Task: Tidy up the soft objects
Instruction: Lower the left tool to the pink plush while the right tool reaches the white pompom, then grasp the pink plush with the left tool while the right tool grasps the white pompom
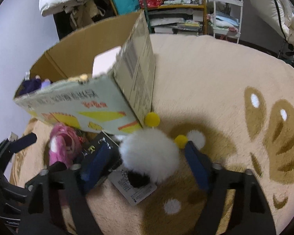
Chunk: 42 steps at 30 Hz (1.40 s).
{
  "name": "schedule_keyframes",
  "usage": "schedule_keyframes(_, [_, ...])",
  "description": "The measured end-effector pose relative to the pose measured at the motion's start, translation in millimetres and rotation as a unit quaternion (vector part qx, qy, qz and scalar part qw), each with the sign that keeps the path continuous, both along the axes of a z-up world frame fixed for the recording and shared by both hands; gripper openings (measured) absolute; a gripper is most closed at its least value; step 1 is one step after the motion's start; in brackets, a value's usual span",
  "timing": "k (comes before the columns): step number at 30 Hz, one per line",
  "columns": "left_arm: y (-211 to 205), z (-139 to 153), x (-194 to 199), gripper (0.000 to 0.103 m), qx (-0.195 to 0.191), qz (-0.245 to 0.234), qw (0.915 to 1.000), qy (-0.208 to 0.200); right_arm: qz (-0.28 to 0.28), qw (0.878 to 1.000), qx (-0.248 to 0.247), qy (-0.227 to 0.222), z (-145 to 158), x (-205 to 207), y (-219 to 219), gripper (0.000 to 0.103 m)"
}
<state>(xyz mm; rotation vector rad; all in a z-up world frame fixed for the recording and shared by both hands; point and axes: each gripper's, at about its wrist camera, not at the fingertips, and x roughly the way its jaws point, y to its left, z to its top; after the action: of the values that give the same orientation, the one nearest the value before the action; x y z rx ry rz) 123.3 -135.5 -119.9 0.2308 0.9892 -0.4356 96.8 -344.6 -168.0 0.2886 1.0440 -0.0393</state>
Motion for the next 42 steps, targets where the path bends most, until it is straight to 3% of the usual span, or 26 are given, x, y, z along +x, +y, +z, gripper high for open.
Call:
schedule_keyframes(2, [-2, -2, 0, 0.100, 0.006, -0.001, 1.0000, -0.001, 0.001, 1.000, -0.009, 0.015, -6, 1, 0, 0.059])
schedule_keyframes(6, [-3, -5, 0, 0.100, 0.007, 0.003, 1.0000, 0.004, -0.004, 1.000, -0.004, 0.019, -10, 1, -6, 0.052])
schedule_keyframes(11, [-1, -17, 2, 0.077, 0.005, 0.003, 0.9993, 0.037, 0.007, 1.000, -0.006, 0.015, -10, 3, -6, 0.042])
schedule_keyframes(14, [2, -19, 3, 0.070, -0.011, 0.007, 0.9987, 0.050, 0.022, 0.999, -0.018, 0.019, -12, 5, 0, 0.041])
schedule_keyframes(22, [3, -15, -7, 0.053, 0.007, -0.004, 0.9994, 0.033, 0.022, 0.999, -0.042, 0.026, -14, 1, 12, 0.038])
schedule_keyframes(26, [8, -5, -15, 0.045, -0.010, -0.009, 0.9997, 0.022, 0.030, 0.998, -0.045, 0.024, -10, -5, 19, 0.037])
schedule_keyframes(35, [15, 1, -25, 0.042, 0.008, -0.004, 0.9999, 0.014, 0.029, 0.998, -0.045, -0.014, 17, -15, 24, 0.035])
schedule_keyframes(42, [19, 16, -35, 0.041, 0.027, 0.014, 0.9994, -0.015, 0.036, 0.998, -0.022, -0.044, 39, -28, 28, 0.034])
